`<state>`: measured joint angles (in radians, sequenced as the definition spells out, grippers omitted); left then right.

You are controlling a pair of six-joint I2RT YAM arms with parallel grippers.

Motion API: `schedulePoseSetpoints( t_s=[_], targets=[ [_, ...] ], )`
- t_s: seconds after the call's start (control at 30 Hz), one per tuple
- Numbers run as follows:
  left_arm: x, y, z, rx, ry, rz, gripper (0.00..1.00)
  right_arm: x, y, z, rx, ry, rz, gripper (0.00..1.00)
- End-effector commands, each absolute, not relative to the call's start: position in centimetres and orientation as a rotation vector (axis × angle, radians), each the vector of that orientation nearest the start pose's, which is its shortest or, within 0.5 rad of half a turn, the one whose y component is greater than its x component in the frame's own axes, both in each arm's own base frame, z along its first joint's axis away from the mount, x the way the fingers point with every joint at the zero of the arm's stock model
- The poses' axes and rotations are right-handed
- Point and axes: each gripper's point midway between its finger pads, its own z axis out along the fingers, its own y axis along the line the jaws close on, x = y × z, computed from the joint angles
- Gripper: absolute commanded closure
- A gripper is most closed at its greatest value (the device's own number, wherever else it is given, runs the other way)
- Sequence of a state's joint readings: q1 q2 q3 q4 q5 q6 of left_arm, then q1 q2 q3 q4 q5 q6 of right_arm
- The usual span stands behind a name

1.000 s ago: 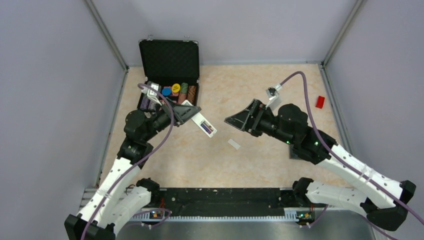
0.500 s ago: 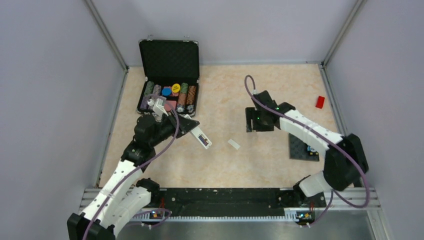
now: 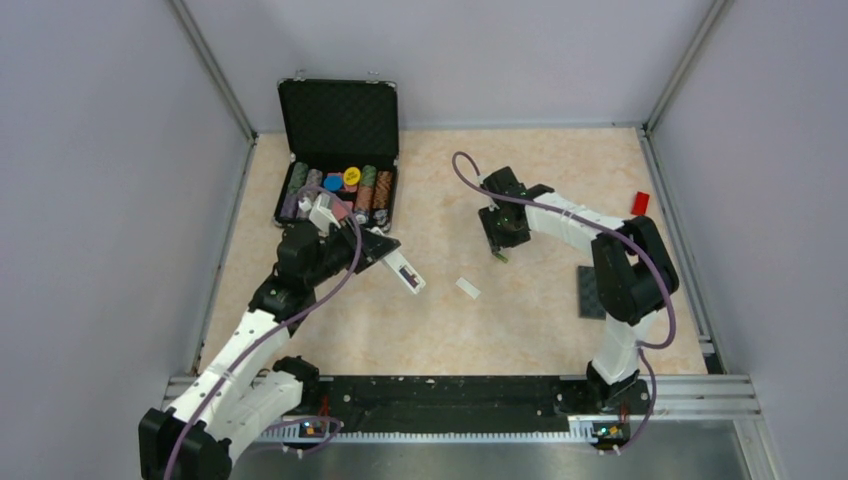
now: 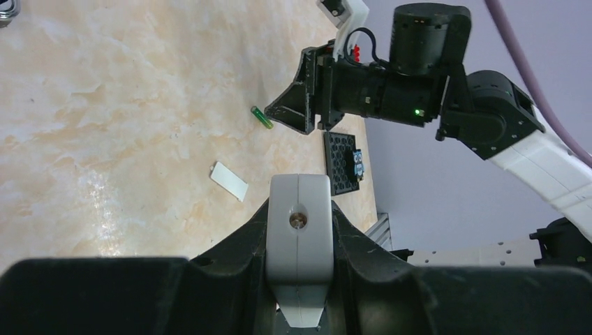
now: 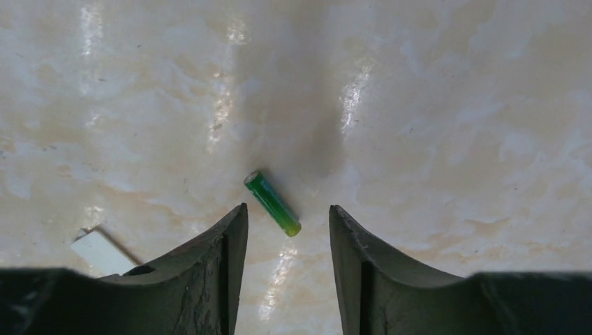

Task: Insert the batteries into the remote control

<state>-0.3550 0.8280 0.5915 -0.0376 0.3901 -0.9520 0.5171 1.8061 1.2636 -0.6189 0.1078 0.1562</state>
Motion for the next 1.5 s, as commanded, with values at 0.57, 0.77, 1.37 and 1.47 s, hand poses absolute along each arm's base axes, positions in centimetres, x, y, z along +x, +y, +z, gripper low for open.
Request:
schedulePoseSetpoints(
  t_s=[0.57, 0.77, 1.37, 1.47],
  targets=[
    [28.8, -20.0, 24.5, -0.213, 1.891, -1.289, 1.0, 35.5, 17.5, 2.1, -0.33, 2.769, 0.09, 0.64],
    [29.4, -19.9, 24.0, -0.218, 1.886, -1.288, 1.0, 35.2, 17.5, 1.9, -0.077, 2.798, 0.087, 0.97],
    [27.3, -19.0, 23.8, -0.245, 1.883, -1.283, 1.0, 28.8, 17.2, 4.6, 1.14, 2.535, 0.326, 1.0],
    [26.7, -18.8, 23.5, -0.246, 1.88, -1.282, 1.0, 27.7, 16.6, 4.3, 1.314, 2.463, 0.275, 1.0]
  ],
)
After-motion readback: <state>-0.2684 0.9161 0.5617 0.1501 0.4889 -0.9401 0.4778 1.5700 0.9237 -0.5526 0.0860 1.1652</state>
